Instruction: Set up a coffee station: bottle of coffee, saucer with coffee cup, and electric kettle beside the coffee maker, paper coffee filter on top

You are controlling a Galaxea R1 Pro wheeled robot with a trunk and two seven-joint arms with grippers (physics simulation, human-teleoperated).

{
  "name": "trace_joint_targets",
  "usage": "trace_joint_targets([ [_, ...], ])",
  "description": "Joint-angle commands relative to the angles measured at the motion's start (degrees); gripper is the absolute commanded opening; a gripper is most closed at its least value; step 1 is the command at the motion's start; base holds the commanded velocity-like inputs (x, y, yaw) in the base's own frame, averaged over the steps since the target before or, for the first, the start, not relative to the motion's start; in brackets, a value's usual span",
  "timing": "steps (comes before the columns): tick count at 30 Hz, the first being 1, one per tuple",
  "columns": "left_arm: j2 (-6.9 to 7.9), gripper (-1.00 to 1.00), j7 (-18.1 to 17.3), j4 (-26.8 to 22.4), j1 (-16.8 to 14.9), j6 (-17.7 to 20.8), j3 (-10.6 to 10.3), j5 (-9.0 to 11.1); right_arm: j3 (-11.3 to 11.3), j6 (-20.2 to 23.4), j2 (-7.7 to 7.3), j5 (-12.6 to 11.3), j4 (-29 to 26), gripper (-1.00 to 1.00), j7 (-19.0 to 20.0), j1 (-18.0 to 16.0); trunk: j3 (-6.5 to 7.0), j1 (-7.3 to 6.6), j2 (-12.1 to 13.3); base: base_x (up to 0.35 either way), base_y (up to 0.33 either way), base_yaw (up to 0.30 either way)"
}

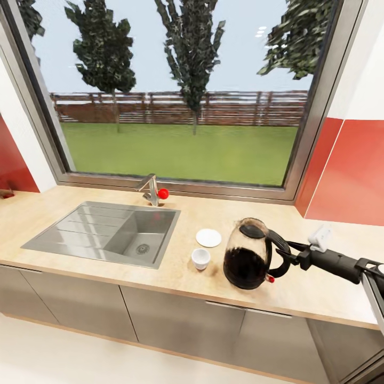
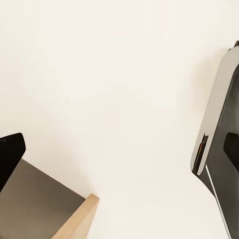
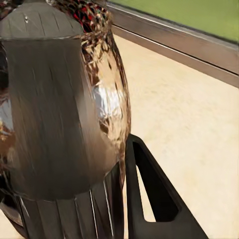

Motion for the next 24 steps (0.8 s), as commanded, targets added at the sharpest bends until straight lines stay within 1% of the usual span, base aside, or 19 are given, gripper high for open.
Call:
trace_joint_targets([
  [1,-0.01,1.0,0.06,0.12,-0.07,-0.29,-0.49,0.51,-0.08,1.16,0.0,0.01,-0.5,-1.0,0.3,-0.27,-0.13,0.03,-0.13,0.0,0.0,0.0],
  [4,-0.01,1.0,0.06,0.12,-0.07,-0.3,-0.49,0.51,-0.08,3.31,-0.04,0.02,-1.06,-1.0,0.25,-2.49,-0.13,0.03,-0.13,0.0,0.0,0.0],
  [7,-0.01,1.0,0.0,0.12,-0.07,-0.32,-0.49,0.51,-0.08,7.3,-0.08,0.02,-1.2,-1.0,0.22,-5.46,-0.13,0.03,-0.13,0.0,0.0,0.0],
  [10,-0.01,1.0,-0.03,0.07,-0.07,-0.34,-0.43,0.51,-0.08,13.25,-0.09,0.03,-1.2,-1.0,0.17,-9.82,-0.13,0.03,-0.13,0.0,0.0,0.0],
  [12,-0.01,1.0,-0.04,0.05,-0.07,-0.34,-0.41,0.51,-0.08,15.76,-0.09,0.03,-1.2,-1.0,0.2,-12.51,-0.13,0.03,-0.13,0.0,0.0,0.0],
  [15,-0.01,1.0,-0.04,0.08,-0.07,-0.34,-0.4,0.51,-0.08,17.62,-0.09,0.06,-1.18,-1.0,0.17,-15.09,-0.13,0.03,-0.13,0.0,0.0,0.0],
  [19,-0.01,1.0,-0.11,0.05,-0.07,-0.35,-0.4,0.51,-0.02,20.51,-0.09,0.36,-1.13,-1.0,0.15,-17.39,-0.13,0.03,-0.13,0.0,0.0,0.0],
  [22,-0.01,1.0,-0.07,0.03,-0.07,-0.34,-0.37,0.51,0.0,23.02,-0.1,2.02,-1.16,-1.0,0.15,-19.62,-0.13,0.03,-0.13,0.0,0.003,0.0],
  [24,0.03,1.0,0.0,0.03,-0.07,-0.33,-0.29,0.51,0.0,24.18,-0.1,2.65,-1.17,-1.0,0.18,-20.71,-0.13,0.03,-0.13,0.0,0.111,0.0],
])
